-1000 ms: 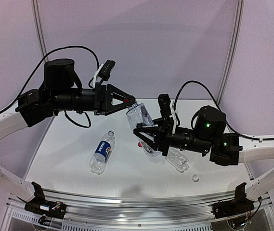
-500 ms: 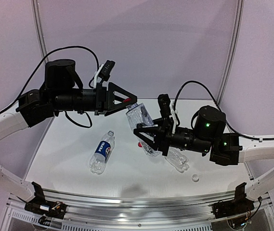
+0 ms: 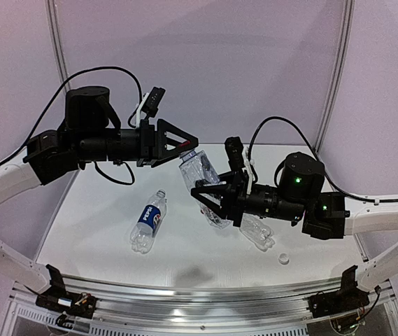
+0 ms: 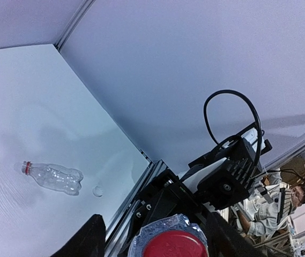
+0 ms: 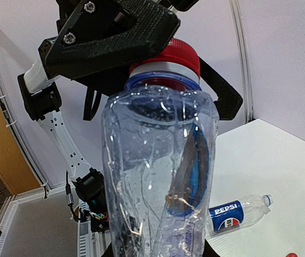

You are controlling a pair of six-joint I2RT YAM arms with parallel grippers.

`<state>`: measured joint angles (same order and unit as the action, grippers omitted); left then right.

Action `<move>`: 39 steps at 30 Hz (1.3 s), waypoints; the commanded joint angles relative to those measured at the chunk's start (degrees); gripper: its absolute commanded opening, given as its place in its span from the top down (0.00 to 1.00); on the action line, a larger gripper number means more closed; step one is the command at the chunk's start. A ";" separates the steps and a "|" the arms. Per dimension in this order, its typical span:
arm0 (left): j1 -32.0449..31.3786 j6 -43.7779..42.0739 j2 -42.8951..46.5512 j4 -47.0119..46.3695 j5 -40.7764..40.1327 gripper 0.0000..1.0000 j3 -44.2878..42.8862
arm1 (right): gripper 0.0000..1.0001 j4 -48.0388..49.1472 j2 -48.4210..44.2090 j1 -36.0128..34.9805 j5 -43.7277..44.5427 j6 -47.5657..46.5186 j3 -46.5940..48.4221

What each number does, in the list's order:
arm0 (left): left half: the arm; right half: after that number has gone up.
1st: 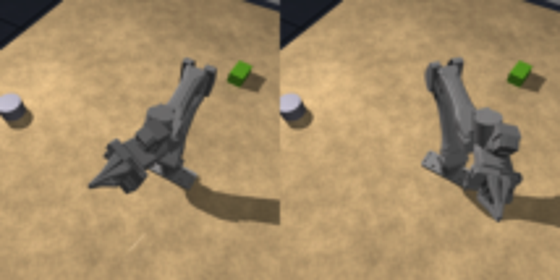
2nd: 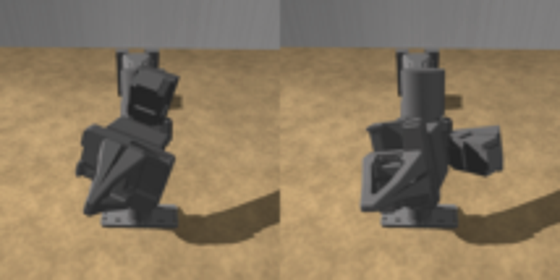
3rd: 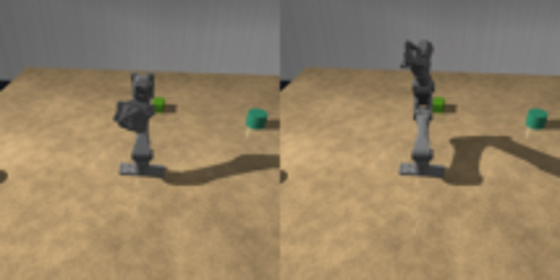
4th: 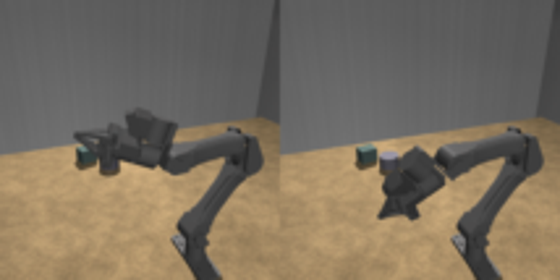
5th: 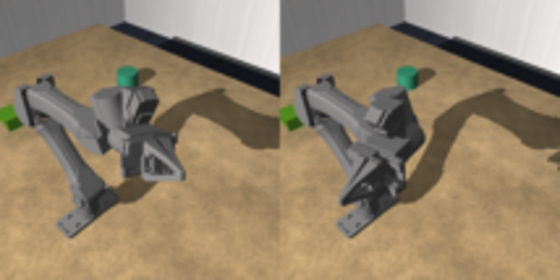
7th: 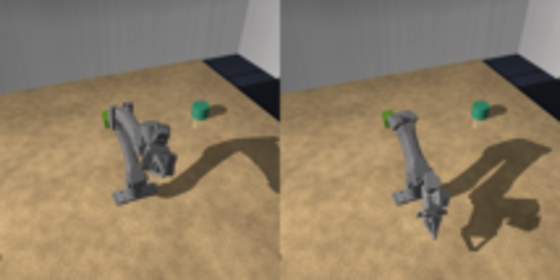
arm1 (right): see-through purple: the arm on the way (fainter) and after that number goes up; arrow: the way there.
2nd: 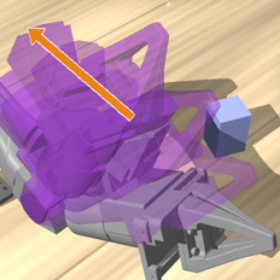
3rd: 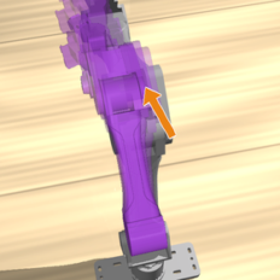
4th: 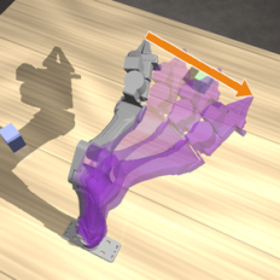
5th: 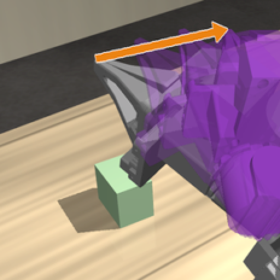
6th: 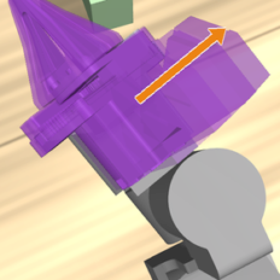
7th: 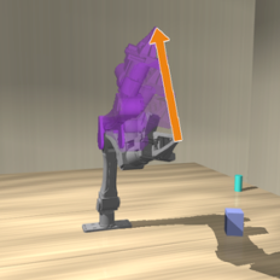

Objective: Unscrew the bottle caps

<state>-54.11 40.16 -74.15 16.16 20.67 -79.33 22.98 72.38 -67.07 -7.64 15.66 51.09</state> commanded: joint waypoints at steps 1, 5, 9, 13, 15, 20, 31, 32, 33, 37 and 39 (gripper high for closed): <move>-0.31 -0.23 -0.20 0.38 -0.80 0.45 -0.98 | 1.00 -1.10 0.75 0.25 -0.58 -0.67 1.39; -0.36 0.51 -0.27 -0.37 -0.80 0.52 -0.48 | 1.00 -1.10 0.83 0.27 -0.90 -0.39 1.18; -0.38 0.85 -0.13 -0.60 -1.40 0.33 -0.35 | 1.00 -1.18 0.84 0.25 -1.06 -0.15 0.98; -0.36 0.77 -0.03 -0.69 -1.44 0.42 -0.34 | 1.00 -1.19 0.78 0.27 -1.03 -0.17 0.85; -0.37 0.85 -0.16 -0.66 -1.21 0.56 -0.32 | 1.00 -1.18 0.80 0.27 -1.01 -0.32 0.90; -0.36 1.29 -0.25 -1.10 -0.99 0.82 0.05 | 1.00 -1.56 0.83 0.21 -0.86 -0.37 1.16; -0.82 15.09 -5.35 23.95 -16.41 0.81 -11.07 | 1.00 -23.25 10.38 -1.60 30.90 -14.74 17.33; -0.82 15.91 -6.17 25.51 -17.20 0.79 -12.20 | 1.00 -25.15 11.65 -1.73 33.24 -17.13 18.69; -0.81 16.23 -6.77 26.19 -17.53 0.78 -13.09 | 1.00 -25.59 12.26 -1.90 34.54 -18.43 19.28; -0.62 15.87 -8.48 26.76 -17.54 0.72 -15.10 | 1.00 -23.22 12.19 -2.04 33.71 -18.79 18.49; -0.40 15.72 -8.55 25.81 -17.02 0.64 -14.67 | 1.00 -21.04 11.69 -2.10 31.32 -18.28 17.52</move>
<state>-53.01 54.59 -80.93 35.90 -0.21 -94.08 2.72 83.37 -69.58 19.42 -0.47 69.25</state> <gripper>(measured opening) 0.315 0.252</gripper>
